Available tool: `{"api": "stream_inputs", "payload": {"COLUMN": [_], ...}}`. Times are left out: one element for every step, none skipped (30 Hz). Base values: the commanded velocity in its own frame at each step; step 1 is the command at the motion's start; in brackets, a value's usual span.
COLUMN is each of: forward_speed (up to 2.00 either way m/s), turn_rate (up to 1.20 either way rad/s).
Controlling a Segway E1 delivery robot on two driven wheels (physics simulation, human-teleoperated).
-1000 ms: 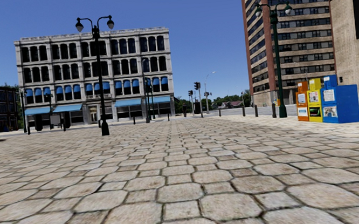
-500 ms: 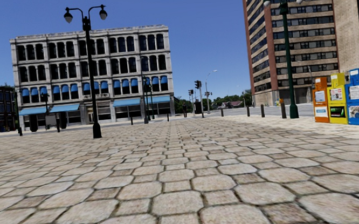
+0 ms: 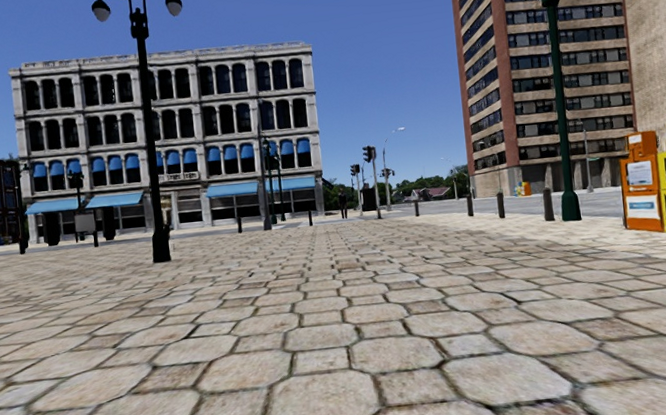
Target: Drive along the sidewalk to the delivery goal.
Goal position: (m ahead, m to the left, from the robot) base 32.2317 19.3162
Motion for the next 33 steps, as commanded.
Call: {"api": "stream_inputs", "payload": {"forward_speed": [2.00,2.00,2.00,2.00,2.00,2.00,2.00,2.00,2.00,2.00,2.00,2.00,2.00,2.00,2.00,2.00,2.00,2.00,2.00,2.00,2.00,2.00,2.00,2.00,2.00,2.00,2.00,2.00,2.00,2.00,2.00,2.00,2.00], "turn_rate": [0.00,0.00,0.00,0.00,0.00,0.00,0.00,0.00,0.00,0.00,0.00,0.00,0.00,0.00,0.00,0.00,0.00,0.00,0.00,0.00,0.00,0.00,0.00,0.00,0.00,0.00,0.00,0.00,0.00,0.00,0.00,0.00,0.00]}}
